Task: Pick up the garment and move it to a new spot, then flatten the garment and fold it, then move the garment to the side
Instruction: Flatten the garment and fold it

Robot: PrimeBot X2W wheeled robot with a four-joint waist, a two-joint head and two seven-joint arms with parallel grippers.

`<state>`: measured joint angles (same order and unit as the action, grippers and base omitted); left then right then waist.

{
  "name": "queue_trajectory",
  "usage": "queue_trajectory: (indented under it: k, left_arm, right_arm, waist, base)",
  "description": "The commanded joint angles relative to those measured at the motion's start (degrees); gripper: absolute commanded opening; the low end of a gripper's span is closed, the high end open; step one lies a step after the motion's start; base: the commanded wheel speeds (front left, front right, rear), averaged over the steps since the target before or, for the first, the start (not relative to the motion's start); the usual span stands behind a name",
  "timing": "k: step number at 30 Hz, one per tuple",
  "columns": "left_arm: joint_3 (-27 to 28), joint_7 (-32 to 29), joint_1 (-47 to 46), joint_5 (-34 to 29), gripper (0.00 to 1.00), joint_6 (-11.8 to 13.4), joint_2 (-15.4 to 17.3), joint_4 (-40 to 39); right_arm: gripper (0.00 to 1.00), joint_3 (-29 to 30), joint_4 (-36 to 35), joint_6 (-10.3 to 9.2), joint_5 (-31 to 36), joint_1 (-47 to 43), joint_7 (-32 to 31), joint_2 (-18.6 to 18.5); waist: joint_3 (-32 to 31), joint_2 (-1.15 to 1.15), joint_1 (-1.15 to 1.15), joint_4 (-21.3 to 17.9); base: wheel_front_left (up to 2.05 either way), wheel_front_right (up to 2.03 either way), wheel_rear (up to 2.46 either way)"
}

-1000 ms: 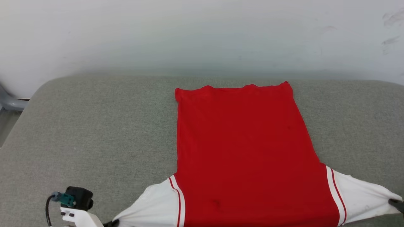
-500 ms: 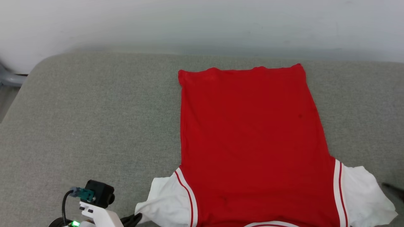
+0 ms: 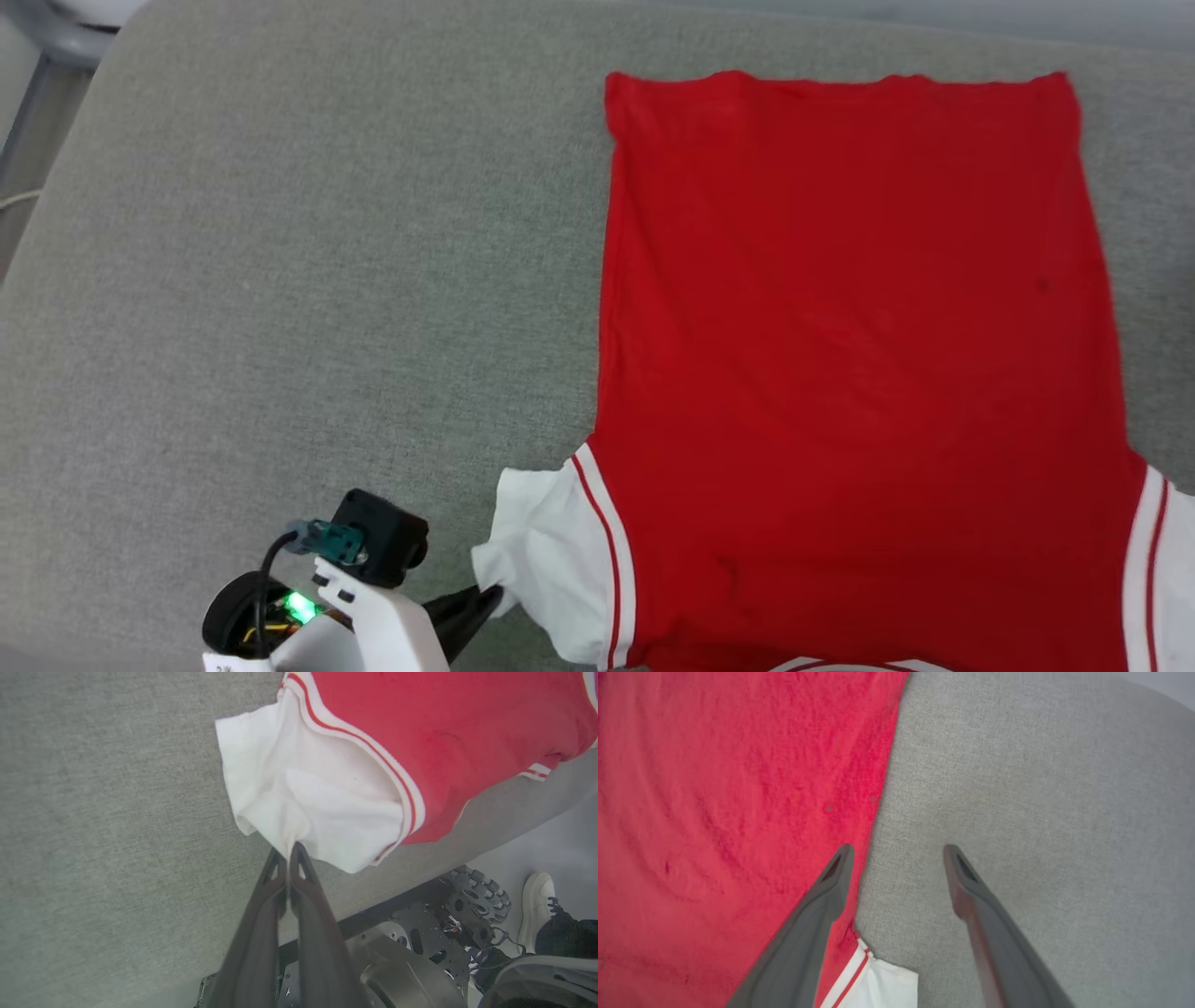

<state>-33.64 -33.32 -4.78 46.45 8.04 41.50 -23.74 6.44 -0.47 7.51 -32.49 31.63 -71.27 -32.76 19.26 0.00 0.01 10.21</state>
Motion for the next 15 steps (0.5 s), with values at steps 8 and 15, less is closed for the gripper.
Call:
queue_trajectory:
  k: [8, 15]
  left_arm:
    - [-2.73, 1.69, -4.41, -2.51, 0.0, -2.4, -3.96, -0.5]
    - [-4.63, 2.58, -6.64, -4.07, 0.0, -3.85, -6.31, -0.11]
  right_arm:
    - [1.0, -0.38, 8.75, -0.04, 6.14, 17.79, -8.6, -0.6]
    - [1.0, 0.25, 14.69, -0.04, 11.95, 26.89, -10.77, -1.26]
  waist:
    - [10.01, 0.0, -0.01, 8.76]
    - [14.1, 0.0, -0.01, 12.66]
  base:
    - [0.0, 0.0, 0.0]
    - [0.0, 0.0, 0.0]
